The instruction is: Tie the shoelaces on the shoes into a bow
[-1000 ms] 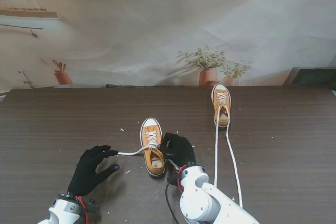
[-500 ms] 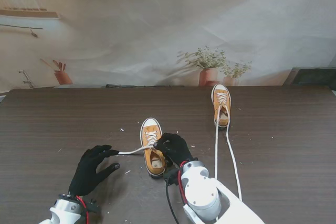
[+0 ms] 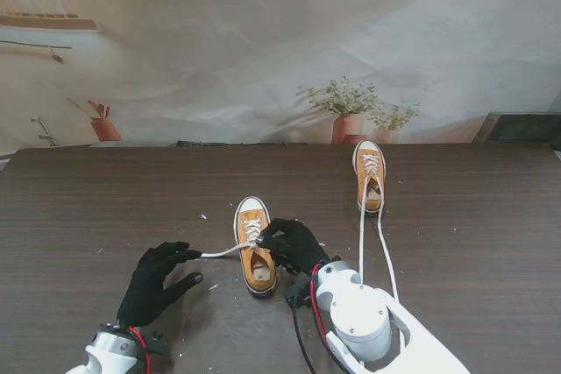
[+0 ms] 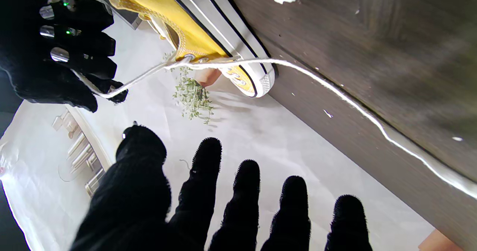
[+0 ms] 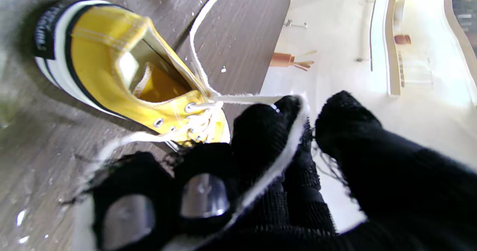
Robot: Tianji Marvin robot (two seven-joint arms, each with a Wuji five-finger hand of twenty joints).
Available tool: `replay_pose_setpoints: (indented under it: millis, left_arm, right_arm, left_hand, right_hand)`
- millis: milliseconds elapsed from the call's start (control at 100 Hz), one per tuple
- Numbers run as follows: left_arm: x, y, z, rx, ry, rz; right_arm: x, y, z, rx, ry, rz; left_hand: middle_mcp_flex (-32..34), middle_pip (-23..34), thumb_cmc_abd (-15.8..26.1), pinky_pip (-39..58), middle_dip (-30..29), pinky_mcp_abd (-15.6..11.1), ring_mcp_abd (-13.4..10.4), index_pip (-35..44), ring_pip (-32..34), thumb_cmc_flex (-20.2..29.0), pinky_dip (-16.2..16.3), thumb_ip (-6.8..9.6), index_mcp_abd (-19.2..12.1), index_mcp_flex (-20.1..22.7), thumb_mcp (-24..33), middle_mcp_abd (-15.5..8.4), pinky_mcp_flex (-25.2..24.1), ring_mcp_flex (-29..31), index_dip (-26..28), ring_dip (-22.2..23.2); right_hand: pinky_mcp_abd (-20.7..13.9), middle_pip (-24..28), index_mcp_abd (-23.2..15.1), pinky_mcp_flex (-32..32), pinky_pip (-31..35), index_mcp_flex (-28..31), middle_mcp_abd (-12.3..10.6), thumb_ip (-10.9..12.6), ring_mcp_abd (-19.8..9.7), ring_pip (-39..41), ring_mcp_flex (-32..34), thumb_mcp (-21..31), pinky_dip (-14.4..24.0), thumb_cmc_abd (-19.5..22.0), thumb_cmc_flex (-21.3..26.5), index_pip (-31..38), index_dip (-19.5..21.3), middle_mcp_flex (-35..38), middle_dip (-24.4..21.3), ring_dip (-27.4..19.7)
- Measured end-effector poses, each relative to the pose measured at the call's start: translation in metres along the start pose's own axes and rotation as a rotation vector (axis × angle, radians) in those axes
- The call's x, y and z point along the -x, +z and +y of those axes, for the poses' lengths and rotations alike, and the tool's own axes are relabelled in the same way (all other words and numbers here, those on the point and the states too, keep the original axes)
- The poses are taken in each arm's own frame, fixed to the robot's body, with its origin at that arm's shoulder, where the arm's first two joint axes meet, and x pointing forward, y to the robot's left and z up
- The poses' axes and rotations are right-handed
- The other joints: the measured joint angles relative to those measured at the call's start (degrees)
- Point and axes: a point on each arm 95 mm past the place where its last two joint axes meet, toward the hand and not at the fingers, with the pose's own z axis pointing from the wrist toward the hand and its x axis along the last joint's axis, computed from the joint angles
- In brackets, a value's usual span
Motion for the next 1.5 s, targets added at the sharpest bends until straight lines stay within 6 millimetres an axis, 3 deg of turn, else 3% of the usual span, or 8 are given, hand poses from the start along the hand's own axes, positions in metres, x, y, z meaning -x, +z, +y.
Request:
replay_pose_setpoints:
  millis: [90, 160, 300, 430, 700, 980, 1130, 1500]
  left_arm:
    - [0.000, 0.000, 0.000, 0.002, 0.000, 0.001]
    - [0.000, 0.000, 0.000, 0.004, 0.006, 0.004]
    - [0.000, 0.000, 0.001, 0.006, 0.014, 0.006]
    - [-0.001, 0.000, 0.001, 0.021, 0.058, 0.017]
    - [-0.012, 0.012, 0.000, 0.086, 0.190, -0.049]
    - [-0.050, 0.039, -0.014, 0.315, 0.379, -0.162]
    - [-0.061, 0.060, -0.002, 0.319, 0.447, -0.155]
    - [-0.052, 0.091, 0.021, 0.323, 0.579, -0.254]
  right_arm:
    - [-0.003, -0.002, 0.002, -0.042, -0.047, -0.021]
    - [-0.007, -0.004, 0.004, -0.070, -0.101, -0.037]
    - [-0.012, -0.009, 0.008, -0.145, -0.215, -0.066]
    - [-0.016, -0.010, 0.016, -0.146, -0.324, -0.059]
    - [-0.020, -0.010, 0.018, -0.154, -0.325, -0.042]
    - [-0.020, -0.011, 0.014, -0.168, -0.309, -0.038]
    - [-0.020, -0.011, 0.014, -0.171, -0.295, -0.037]
    - [-0.013, -0.013, 0.014, -0.151, -0.289, -0.030]
  left_hand:
    - [0.00, 0.00, 0.00, 0.00, 0.00, 0.00, 0.00, 0.00, 0.40, 0.00, 0.00, 0.00, 0.00, 0.00, -0.03, 0.00, 0.00, 0.00, 0.00, 0.00]
    - [0.00, 0.00, 0.01, 0.00, 0.00, 0.00, 0.01, 0.00, 0.40, 0.00, 0.00, 0.00, 0.00, 0.00, -0.03, 0.00, 0.00, 0.00, 0.00, 0.00]
    - [0.00, 0.00, 0.01, 0.00, 0.00, 0.00, 0.02, 0.00, 0.40, 0.00, -0.01, 0.00, 0.00, 0.00, -0.04, 0.00, 0.10, 0.00, 0.00, 0.00]
    - [0.00, 0.00, 0.01, 0.00, 0.00, 0.00, 0.02, -0.65, 0.40, 0.00, -0.01, 0.00, 0.00, -0.23, -0.32, 0.00, 0.15, 0.01, 0.00, 0.00]
    - [-2.30, -1.55, -1.56, 0.00, -0.05, 0.00, -0.01, -8.93, -0.23, -0.02, -0.01, 0.00, 0.19, -7.29, -0.66, 0.00, -0.16, -0.03, -3.75, 0.00]
    - [-4.57, -3.44, -5.16, 0.00, -1.39, -0.06, -0.74, -9.22, -2.28, -0.19, -0.01, 0.43, 0.18, -7.29, -0.71, -0.69, -0.94, -0.17, -3.85, -0.14]
    - [-3.17, -3.39, -8.00, 0.64, -1.40, -0.76, -0.78, -8.74, -2.28, -0.53, -0.01, 0.43, 0.13, -5.90, -0.71, -0.70, 1.58, 0.06, -3.86, -0.14]
    - [2.65, -0.61, -14.50, 2.38, -1.41, -0.79, -0.97, -4.88, 3.87, -2.62, 0.02, 0.51, 0.13, -0.01, 13.08, -0.71, 8.24, 5.23, -3.10, -0.14]
  right_hand:
    - [-4.11, -0.76, -0.10, 0.71, 0.55, -2.18, 0.68, 0.01, -2.24, 1.08, 0.00, -0.24, 1.71, 1.32, -6.71, -4.43, -0.41, -4.53, 1.28, 0.16]
    - [-7.62, -0.81, -0.10, 1.30, 0.72, -4.48, 1.39, 5.35, -4.04, 1.25, 0.00, -0.31, 2.77, 3.26, -10.23, -10.20, 3.63, -10.49, 2.41, 0.20]
    - [-15.59, 1.28, -1.04, 2.72, 0.72, -12.23, 1.75, 8.52, -8.78, 1.28, 0.26, -6.57, 5.81, 3.94, -10.32, -12.82, 6.67, -24.56, 5.54, 0.20]
    - [-19.96, 4.12, -1.77, 3.36, 0.79, -12.88, 0.08, 8.68, -12.23, 1.91, 0.59, -5.46, 7.97, -0.43, -8.50, -13.64, 6.68, -26.54, 7.54, 0.20]
    - [-20.43, 4.41, -1.79, 3.40, 0.82, -12.81, -0.39, 9.06, -12.78, 1.95, 0.60, -0.58, 8.46, -1.22, -6.71, -13.66, 6.68, -26.47, 7.41, 0.20]
    - [-20.33, 4.41, -1.78, 3.40, 0.82, -11.92, -0.39, 9.06, -12.70, 2.00, 0.60, 0.51, 8.46, -1.68, -6.71, -13.63, 5.29, -26.44, 6.77, 0.20]
    - [-20.26, 4.41, -1.78, 3.41, 0.82, -11.84, -0.39, 9.06, -12.28, 2.01, 0.60, 0.51, 8.46, -1.69, -6.71, -13.65, 4.39, -25.61, 6.76, 0.20]
    - [-19.48, 4.35, -1.78, 3.41, 0.84, -11.06, 0.01, 8.85, -11.50, 2.43, 0.60, 0.52, 8.48, -1.69, -6.71, -13.00, 1.55, -23.90, 6.76, 0.20]
